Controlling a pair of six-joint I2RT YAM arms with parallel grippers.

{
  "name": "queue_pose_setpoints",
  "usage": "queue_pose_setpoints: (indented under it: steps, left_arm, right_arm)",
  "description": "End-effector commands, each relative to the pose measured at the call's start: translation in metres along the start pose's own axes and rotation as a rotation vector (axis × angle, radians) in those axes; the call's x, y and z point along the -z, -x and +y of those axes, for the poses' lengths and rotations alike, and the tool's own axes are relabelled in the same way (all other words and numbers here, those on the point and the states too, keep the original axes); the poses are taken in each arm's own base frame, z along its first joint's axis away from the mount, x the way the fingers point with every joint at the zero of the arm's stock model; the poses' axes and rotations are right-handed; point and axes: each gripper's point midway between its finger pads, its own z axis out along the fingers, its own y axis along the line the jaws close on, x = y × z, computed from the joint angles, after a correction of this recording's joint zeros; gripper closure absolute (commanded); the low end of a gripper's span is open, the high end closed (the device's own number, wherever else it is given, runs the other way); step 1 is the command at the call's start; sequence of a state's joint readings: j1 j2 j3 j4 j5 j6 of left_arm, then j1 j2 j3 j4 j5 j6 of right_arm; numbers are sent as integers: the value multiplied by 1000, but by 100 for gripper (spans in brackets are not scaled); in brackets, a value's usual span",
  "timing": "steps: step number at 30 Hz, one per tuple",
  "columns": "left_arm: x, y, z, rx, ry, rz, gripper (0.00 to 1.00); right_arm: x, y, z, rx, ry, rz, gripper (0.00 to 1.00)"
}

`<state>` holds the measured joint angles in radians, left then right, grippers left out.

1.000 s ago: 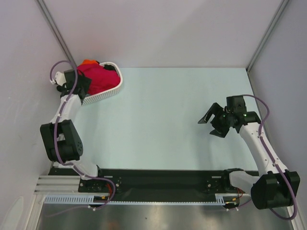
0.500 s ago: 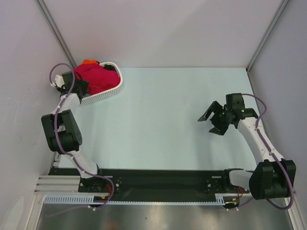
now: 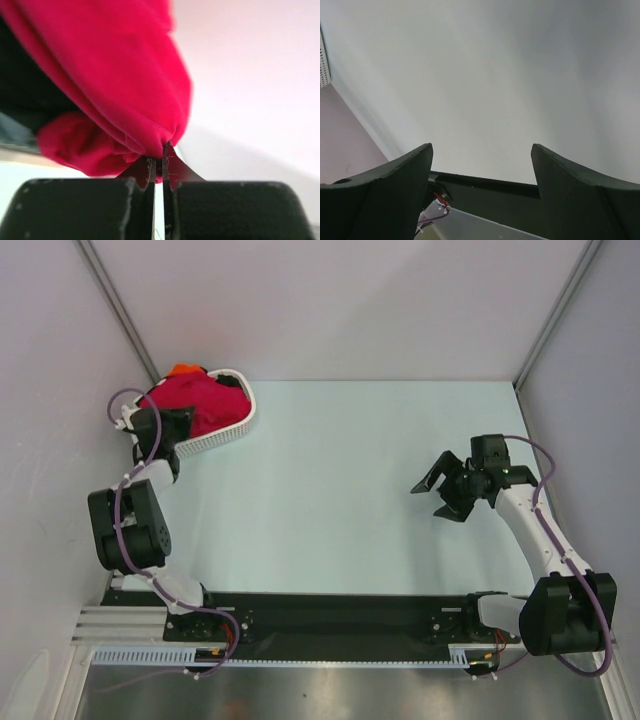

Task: Fold and stack the t-shirts
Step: Grab the tshirt from the pile

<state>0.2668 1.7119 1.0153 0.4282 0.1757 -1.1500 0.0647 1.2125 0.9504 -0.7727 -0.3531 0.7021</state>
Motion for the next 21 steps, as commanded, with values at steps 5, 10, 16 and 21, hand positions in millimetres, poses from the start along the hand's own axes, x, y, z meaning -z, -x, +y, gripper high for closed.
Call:
queue_pose_setpoints:
  steps: [5, 10, 16, 21]
  left_arm:
    - [86, 33, -178, 80, -634, -54, 100]
    - [135, 40, -223, 225, -860, -57, 100]
    - [191, 3, -268, 151, -926, 101, 100]
    - [220, -94, -265, -111, -707, 312, 100]
  right_arm:
    - [7, -1, 36, 113, 87, -11, 14]
    - [8, -3, 50, 145, 105, -1, 14]
    - [17, -5, 63, 188, 128, -9, 14]
    - [22, -11, 60, 249, 116, -3, 14]
